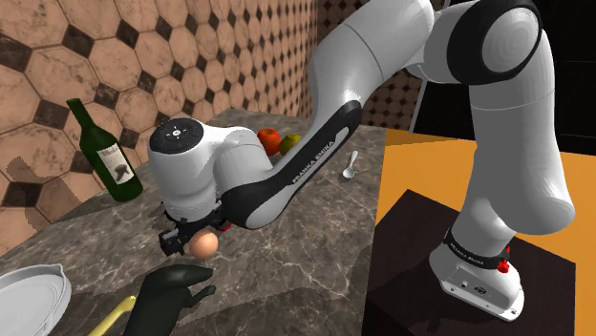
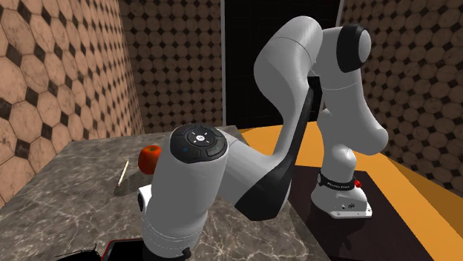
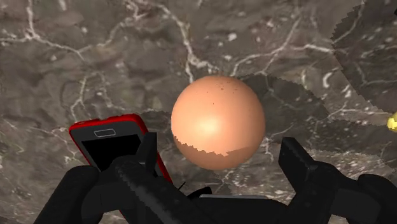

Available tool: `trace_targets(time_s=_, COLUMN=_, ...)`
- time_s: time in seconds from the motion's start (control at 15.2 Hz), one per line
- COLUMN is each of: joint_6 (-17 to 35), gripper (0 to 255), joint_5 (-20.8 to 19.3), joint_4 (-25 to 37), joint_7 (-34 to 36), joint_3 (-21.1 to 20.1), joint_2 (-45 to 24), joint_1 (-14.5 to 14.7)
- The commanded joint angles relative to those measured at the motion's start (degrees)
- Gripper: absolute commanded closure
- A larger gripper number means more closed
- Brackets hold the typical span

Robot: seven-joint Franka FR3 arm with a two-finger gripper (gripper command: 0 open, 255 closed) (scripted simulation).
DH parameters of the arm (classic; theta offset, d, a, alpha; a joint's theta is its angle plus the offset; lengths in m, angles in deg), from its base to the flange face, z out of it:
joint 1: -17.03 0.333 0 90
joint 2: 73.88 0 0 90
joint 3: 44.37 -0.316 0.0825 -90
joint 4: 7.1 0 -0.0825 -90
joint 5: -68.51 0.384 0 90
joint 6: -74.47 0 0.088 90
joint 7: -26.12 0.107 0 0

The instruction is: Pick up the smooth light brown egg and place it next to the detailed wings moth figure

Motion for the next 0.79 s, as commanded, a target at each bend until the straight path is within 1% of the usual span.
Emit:
trace_targets(time_s=0.0, joint_6=-0.16, gripper=0, joint_5=0.0, joint_4=0.26, joint_7=-0.01, joint_3=0.0, joint_2=-0.14, joint_1=0.08)
trace_targets(time_s=0.26, joint_6=-4.19, gripper=0, joint_5=3.82, joint_4=-0.32, joint_7=-2.15, joint_3=-2.22, joint_2=5.11, joint_1=-0.79)
trace_targets(time_s=0.73, joint_6=-4.19, gripper=0, joint_5=3.83, joint_4=-0.32, joint_7=-2.16, joint_3=-2.2, joint_2=5.11, joint_1=-0.77)
